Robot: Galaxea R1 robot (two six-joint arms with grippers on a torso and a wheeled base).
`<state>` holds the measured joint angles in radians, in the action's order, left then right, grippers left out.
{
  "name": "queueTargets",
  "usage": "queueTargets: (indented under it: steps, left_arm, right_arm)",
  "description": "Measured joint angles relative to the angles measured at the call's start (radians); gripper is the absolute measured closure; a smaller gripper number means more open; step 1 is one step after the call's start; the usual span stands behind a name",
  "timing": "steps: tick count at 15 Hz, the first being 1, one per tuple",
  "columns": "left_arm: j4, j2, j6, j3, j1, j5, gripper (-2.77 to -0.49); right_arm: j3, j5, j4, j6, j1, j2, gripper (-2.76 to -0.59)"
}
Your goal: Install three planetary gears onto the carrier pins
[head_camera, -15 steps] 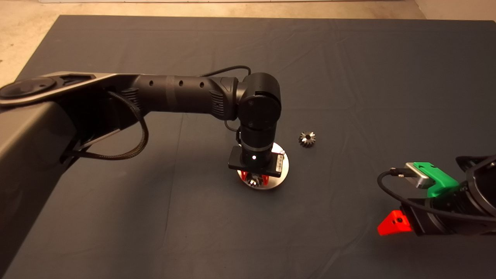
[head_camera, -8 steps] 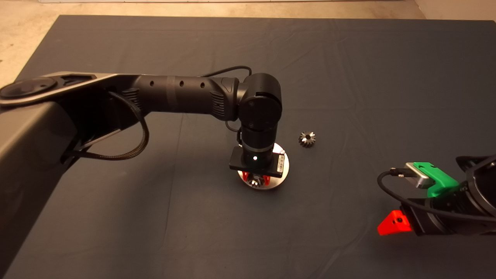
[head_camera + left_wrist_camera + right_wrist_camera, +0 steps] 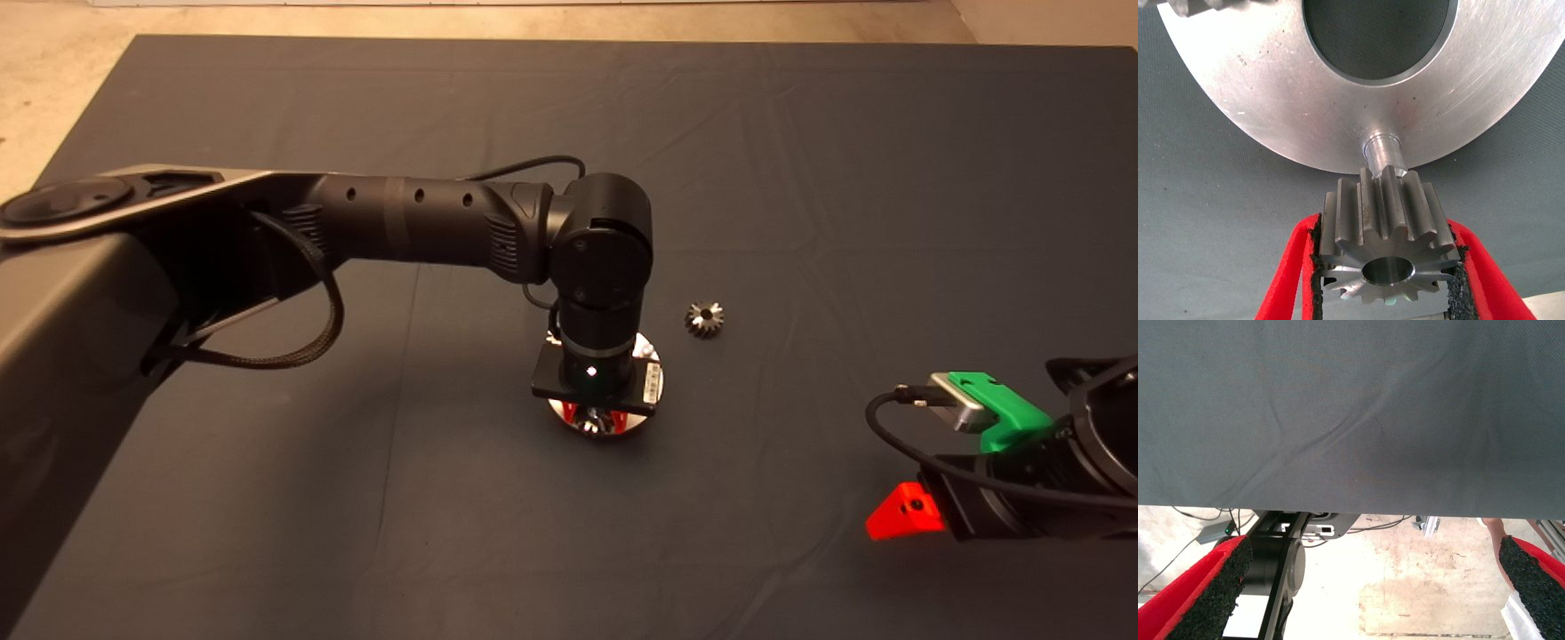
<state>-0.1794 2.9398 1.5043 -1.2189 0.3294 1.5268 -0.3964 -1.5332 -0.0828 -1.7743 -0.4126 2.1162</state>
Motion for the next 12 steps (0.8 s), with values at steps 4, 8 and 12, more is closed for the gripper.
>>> queueTargets:
  steps: [4, 8, 12]
  left_arm:
    - [0.0, 0.001, 0.002, 0.003, 0.0, 0.0, -0.86]
    - [0.0, 0.003, 0.002, 0.003, 0.0, 0.0, -0.86]
    - [0.0, 0.003, -0.001, 0.003, 0.001, 0.0, -0.86]
  right_arm:
    - [0.0, 0.0, 0.0, 0.0, 0.0, 0.0, -2.76]
    - [0.0, 0.0, 0.0, 0.0, 0.0, 0.0, -2.76]
    - [0.0, 0.0, 0.0, 0.0, 0.0, 0.0, -2.76]
